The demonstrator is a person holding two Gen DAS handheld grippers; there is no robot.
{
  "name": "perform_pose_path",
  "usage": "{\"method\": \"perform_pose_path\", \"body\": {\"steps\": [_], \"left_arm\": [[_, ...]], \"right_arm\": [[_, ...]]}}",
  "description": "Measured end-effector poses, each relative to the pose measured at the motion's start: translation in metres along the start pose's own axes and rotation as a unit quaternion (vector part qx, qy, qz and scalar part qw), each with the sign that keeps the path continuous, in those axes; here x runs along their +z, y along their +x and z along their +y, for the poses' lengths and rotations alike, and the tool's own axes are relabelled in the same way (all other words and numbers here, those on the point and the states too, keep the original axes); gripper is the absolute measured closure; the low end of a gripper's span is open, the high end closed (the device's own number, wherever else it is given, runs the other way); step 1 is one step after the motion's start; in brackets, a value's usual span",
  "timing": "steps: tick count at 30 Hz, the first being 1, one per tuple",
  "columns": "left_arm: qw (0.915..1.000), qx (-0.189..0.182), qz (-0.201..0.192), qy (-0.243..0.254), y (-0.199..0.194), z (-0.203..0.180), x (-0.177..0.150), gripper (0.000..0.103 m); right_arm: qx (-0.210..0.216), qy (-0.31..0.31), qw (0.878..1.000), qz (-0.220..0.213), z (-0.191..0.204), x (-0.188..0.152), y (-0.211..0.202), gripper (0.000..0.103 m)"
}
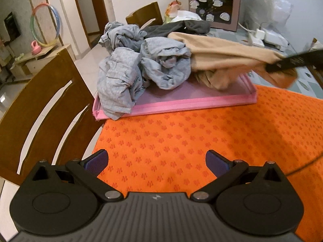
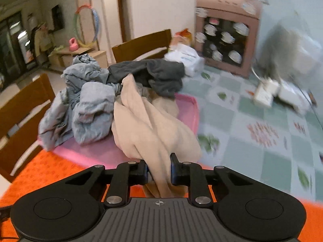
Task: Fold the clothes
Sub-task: 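Pull the beige trousers off the pink tray onto the orange mat with the right gripper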
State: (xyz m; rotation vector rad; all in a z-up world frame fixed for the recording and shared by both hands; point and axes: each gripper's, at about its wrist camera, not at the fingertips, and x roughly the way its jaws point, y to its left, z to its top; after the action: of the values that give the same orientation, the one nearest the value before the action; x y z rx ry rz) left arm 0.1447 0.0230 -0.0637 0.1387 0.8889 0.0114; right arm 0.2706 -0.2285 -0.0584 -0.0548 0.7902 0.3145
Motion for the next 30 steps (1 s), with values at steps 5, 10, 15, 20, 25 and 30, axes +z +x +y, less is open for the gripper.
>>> {"method": "perform_pose_path", "body": {"steps": [5,10,15,20,25,30], "left_arm": [[0.9999,-0.011,-0.007,0.008,-0.02,-0.001,-0.018,0.0],[0.9996,-0.025,-0.009,0.013,-0.033,-0.001,-0.035,0.0],[0.999,-0.038,-0.007,0.024,-0.042,-0.004,-0.049,0.0],[0.998,-0.047,-0.003,0.042,-0.044,-0.011,-0.058,0.0],[0.9966,-0.058,0.003,0.059,-0.038,-0.021,-0.058,0.0],[0.995,-0.071,0.009,0.069,-0.03,-0.032,-0.056,0.0]], "right_arm": [[-0.015,0.043,0.999,0.01,-0.006,-0.042,-0.066,0.08],[-0.037,0.08,0.995,0.042,-0.014,-0.097,-0.124,0.08],[-0.058,0.114,0.988,0.086,-0.02,-0.158,-0.167,0.08],[-0.07,0.152,0.978,0.122,-0.02,-0.219,-0.202,0.079],[-0.076,0.179,0.972,0.135,-0.017,-0.254,-0.225,0.061],[-0.073,0.157,0.978,0.113,-0.019,-0.244,-0.234,0.034]]}}
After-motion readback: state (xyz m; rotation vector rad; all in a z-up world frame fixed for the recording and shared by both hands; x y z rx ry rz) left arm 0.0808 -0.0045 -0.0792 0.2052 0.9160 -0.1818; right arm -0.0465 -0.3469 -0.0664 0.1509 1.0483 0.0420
